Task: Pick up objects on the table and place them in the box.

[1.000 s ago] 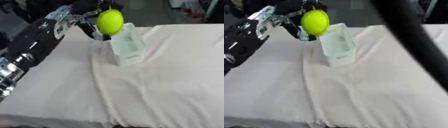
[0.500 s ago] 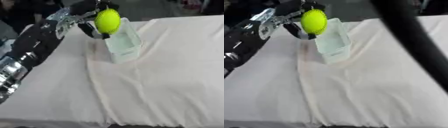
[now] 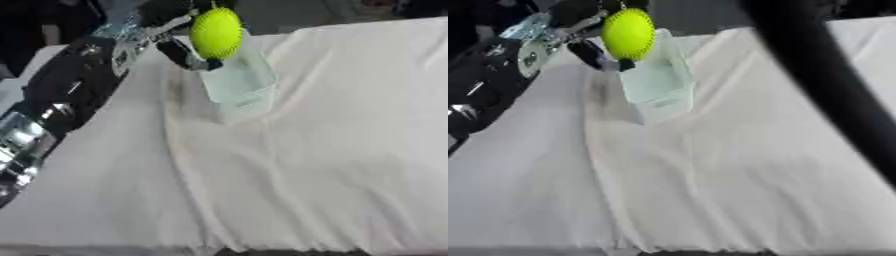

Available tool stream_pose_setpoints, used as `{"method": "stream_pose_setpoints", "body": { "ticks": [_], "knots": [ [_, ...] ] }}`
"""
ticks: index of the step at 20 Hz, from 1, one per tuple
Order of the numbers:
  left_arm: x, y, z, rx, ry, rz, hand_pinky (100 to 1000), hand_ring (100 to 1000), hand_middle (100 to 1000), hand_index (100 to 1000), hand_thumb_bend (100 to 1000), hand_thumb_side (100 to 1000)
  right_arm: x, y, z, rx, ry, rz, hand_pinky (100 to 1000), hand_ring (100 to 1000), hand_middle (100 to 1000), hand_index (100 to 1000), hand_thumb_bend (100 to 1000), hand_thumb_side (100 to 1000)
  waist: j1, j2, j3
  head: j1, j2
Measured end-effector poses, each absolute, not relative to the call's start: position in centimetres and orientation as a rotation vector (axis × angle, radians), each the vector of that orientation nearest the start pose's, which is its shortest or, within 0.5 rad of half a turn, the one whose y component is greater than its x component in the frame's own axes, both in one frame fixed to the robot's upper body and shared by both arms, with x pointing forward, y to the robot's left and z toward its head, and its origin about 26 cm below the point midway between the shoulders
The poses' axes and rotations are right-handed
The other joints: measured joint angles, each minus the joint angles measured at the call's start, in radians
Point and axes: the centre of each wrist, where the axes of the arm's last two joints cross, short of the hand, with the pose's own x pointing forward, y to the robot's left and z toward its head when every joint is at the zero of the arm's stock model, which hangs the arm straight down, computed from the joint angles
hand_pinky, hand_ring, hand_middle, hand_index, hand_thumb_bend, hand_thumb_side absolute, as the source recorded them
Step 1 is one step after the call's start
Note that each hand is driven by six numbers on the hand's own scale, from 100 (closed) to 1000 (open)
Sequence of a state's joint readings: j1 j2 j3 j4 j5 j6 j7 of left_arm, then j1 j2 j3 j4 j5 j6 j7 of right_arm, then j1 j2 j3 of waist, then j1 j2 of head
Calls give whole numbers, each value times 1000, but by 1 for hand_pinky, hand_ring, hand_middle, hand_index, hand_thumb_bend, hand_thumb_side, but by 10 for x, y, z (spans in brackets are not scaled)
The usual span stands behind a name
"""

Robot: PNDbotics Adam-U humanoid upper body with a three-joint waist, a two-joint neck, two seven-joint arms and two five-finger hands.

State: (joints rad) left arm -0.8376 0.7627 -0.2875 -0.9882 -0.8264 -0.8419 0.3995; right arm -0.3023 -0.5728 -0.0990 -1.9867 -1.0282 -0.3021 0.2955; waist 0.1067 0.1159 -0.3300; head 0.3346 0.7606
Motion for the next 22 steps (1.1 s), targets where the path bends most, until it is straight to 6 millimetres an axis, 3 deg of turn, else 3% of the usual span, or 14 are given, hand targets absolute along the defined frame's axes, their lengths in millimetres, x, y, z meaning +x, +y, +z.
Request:
{"method": "stream_pose_setpoints", "body": {
  "ticks": [1,2,3,4,5,6,8,10,13,14,15,16,21,22],
  "knots": [
    [442,383,210,-1115,2585,1779,100,100,189,461,100,619,295,-317,239,858,-2474,237,198,476,539,812,100,1000,2,3,-3,0,-1],
    [443,383,210,-1113,2579,1791,100,172,373,589,100,642,296,-316,241,860,-2476,238,199,476,539,811,100,1000,3,5,-7,0,-1],
    [443,383,208,-1107,2570,1813,100,100,299,529,100,627,296,-316,242,863,-2478,239,199,476,539,811,100,1000,5,6,-9,0,-1],
    [443,384,206,-1099,2562,1838,273,409,556,710,100,744,296,-315,243,864,-2479,238,200,476,538,810,100,1000,7,8,-11,0,-1],
    [444,385,204,-1087,2548,1873,200,346,510,683,100,711,297,-315,244,867,-2480,239,200,476,539,811,100,1000,9,9,-12,0,-1],
    [444,387,202,-1077,2534,1909,658,687,769,825,102,902,297,-315,245,870,-2481,238,201,477,538,810,100,1000,11,10,-13,0,-1],
    [444,393,197,-1073,2493,2016,853,825,867,902,170,994,297,-314,246,878,-2482,234,202,476,538,810,100,1000,14,10,-13,0,0],
    [444,398,194,-1074,2444,2132,954,895,914,941,235,1000,297,-314,247,879,-2479,229,202,476,538,810,100,1000,15,10,-13,0,1],
    [445,402,196,-1076,2382,2250,991,939,947,970,287,1000,297,-315,247,881,-2478,221,201,476,538,810,100,1000,15,10,-12,0,1],
    [445,402,197,-1075,2365,2277,1000,954,960,985,352,1000,297,-315,247,880,-2479,220,200,476,538,810,100,1000,15,10,-11,0,1],
    [445,402,198,-1073,2354,2298,1000,949,955,980,325,1000,297,-315,247,880,-2479,220,201,476,538,810,100,1000,15,10,-10,0,1],
    [445,403,199,-1070,2350,2314,1000,978,979,1000,400,1000,297,-315,247,880,-2479,220,200,476,538,810,100,1000,15,10,-9,0,1],
    [445,404,204,-1054,2364,2341,1000,985,988,1000,418,1000,297,-316,247,879,-2479,220,200,476,538,810,100,1000,14,10,-6,0,0],
    [444,404,206,-1051,2377,2327,1000,974,978,1000,373,1000,297,-316,247,879,-2479,219,200,476,538,810,100,1000,14,10,-5,0,0]
  ]
}}
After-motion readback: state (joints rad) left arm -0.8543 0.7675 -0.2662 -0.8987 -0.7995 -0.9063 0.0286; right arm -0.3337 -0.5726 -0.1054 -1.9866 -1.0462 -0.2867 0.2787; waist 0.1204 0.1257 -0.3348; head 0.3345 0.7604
